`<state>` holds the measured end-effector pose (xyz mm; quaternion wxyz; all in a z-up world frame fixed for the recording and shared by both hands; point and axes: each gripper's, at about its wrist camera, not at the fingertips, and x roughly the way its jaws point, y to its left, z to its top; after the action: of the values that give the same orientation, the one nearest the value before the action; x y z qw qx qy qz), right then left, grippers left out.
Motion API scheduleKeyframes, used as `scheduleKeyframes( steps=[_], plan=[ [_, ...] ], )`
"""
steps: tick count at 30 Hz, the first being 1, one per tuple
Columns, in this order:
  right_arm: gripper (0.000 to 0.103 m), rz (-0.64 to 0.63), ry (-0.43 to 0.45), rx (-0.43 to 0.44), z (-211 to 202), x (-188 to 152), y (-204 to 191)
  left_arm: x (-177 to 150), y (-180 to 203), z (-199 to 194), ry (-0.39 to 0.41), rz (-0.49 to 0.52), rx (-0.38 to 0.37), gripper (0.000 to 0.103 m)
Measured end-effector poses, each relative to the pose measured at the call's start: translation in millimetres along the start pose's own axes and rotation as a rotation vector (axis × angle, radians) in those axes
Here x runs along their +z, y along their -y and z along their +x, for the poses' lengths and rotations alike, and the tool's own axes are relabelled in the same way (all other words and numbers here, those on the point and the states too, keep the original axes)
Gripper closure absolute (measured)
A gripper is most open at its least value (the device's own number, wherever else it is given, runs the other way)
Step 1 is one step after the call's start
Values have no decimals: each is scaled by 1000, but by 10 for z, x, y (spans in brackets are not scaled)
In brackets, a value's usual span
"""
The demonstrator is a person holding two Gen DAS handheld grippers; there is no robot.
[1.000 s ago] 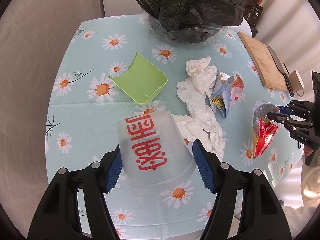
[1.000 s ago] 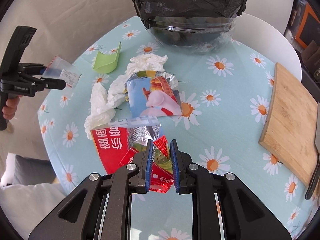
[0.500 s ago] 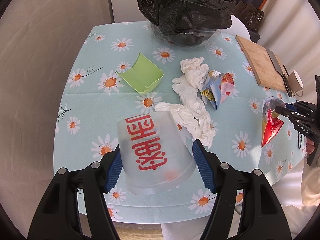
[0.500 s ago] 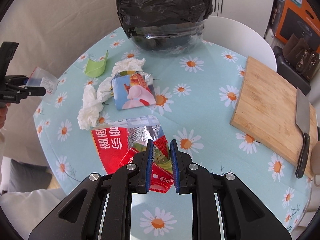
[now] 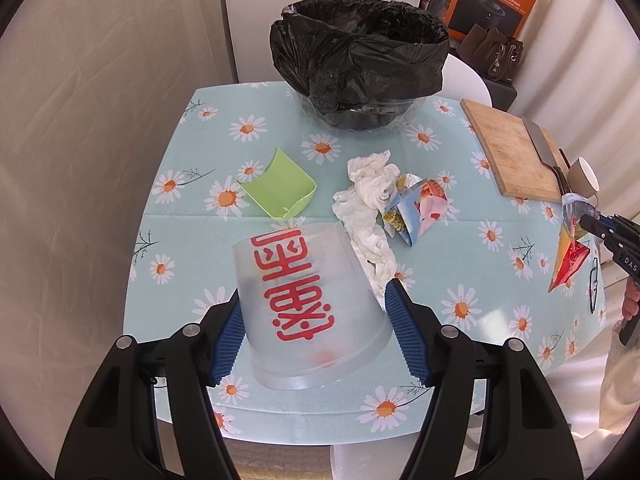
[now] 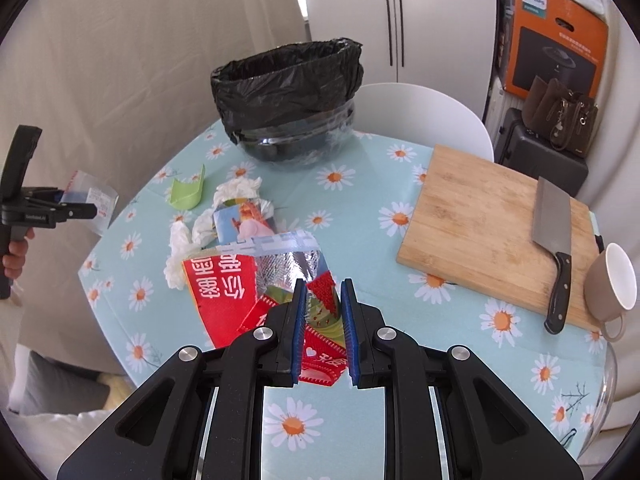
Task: Collect trash
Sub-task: 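Lift the clear cup and red wrapper up over the bin with both tools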
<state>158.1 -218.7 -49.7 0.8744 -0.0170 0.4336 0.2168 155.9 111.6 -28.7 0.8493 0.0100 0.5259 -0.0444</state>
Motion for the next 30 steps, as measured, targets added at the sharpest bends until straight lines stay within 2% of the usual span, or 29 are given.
scheduleKeyframes(
  steps=[10, 16, 23, 30],
  plan=[
    [87, -7, 139, -94, -441, 492, 119, 455, 46, -187, 107, 54, -57, 36],
    [87, 31, 220, -118, -552, 883, 195, 860, 44, -236, 160, 89, -137, 35],
    [87, 24, 261, -117, -464, 1411, 137, 1321, 19, -257, 207, 154, -166, 35],
    [87, 16, 249, -121, -184, 1905, 56, 1778, -43, -130, 229, 197, -197, 35]
  ],
)
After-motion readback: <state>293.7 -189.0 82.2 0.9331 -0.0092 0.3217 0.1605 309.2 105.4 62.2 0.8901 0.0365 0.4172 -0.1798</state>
